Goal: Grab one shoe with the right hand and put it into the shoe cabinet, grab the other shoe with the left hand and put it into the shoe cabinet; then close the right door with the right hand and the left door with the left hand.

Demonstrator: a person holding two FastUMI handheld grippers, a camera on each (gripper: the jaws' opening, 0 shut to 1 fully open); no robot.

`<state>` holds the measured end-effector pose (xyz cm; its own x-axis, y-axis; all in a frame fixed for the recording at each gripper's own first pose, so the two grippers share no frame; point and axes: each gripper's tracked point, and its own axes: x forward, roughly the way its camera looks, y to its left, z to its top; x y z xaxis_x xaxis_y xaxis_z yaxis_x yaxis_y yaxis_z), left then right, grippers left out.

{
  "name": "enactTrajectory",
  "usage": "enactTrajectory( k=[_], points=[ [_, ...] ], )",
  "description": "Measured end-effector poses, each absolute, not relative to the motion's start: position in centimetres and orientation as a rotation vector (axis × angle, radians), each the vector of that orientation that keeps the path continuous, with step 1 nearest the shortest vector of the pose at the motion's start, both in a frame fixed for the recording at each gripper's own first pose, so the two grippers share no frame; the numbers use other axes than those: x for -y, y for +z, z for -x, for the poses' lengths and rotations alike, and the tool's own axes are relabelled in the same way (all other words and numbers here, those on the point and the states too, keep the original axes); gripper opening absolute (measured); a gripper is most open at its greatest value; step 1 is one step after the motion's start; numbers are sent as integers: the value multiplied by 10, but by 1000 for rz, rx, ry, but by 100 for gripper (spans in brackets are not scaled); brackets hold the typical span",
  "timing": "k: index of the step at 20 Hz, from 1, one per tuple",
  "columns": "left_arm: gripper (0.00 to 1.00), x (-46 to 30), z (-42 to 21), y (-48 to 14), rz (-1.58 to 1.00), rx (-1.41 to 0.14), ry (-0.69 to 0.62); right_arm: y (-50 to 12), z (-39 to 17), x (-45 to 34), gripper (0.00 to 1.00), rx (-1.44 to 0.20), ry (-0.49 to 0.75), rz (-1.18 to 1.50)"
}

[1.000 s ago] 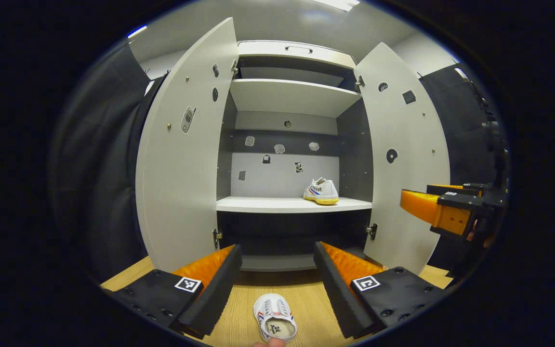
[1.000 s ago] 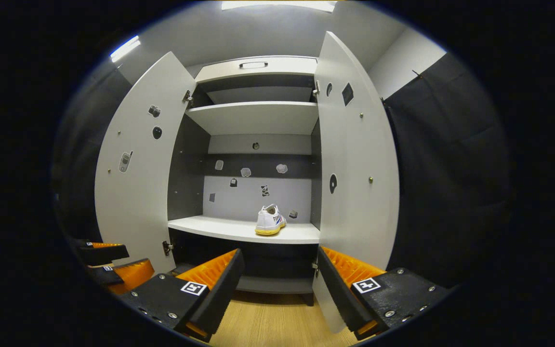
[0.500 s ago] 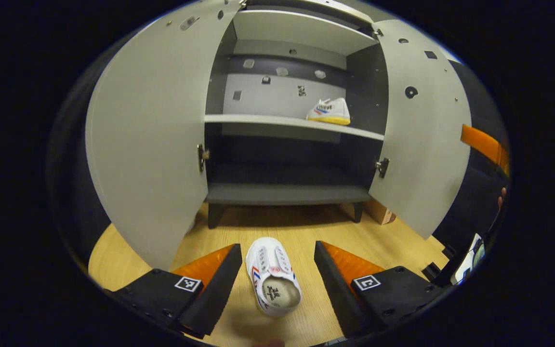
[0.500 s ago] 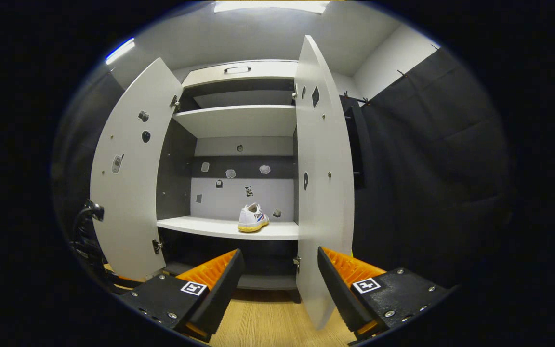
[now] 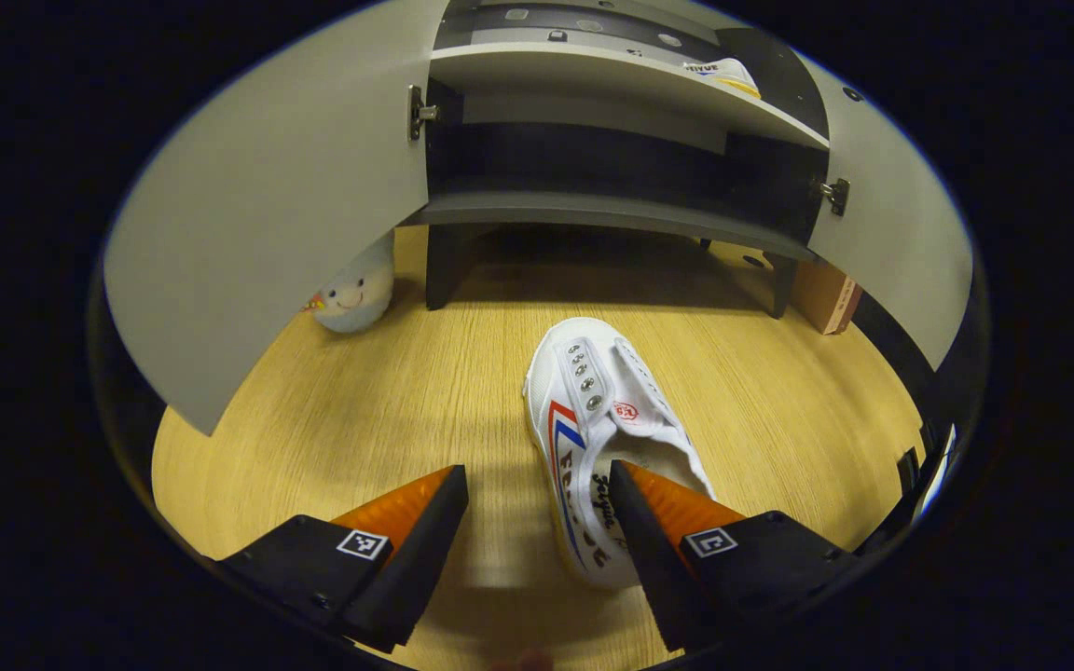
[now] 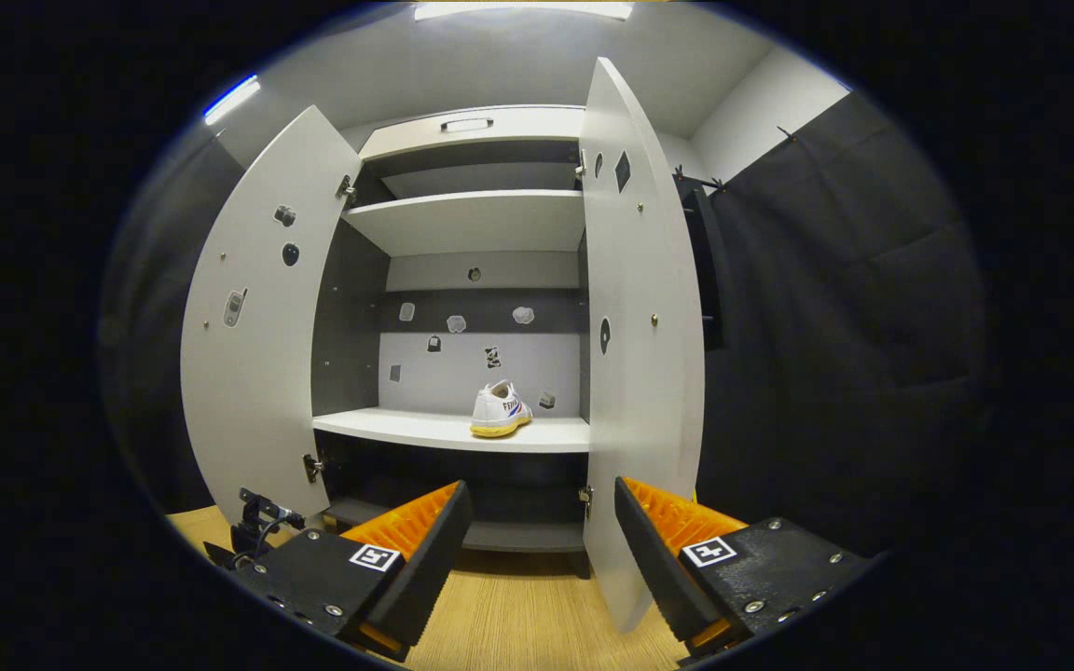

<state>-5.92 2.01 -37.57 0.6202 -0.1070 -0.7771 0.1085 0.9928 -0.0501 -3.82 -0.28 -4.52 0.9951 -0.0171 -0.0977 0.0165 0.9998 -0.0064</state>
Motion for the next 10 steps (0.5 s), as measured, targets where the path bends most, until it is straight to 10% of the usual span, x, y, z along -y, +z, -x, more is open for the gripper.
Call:
enactTrajectory(
  k=[10],
  points=[
    [98, -17, 7, -401, 32, -811, -113, -50, 37, 3, 94, -129, -36, 29]
  ],
)
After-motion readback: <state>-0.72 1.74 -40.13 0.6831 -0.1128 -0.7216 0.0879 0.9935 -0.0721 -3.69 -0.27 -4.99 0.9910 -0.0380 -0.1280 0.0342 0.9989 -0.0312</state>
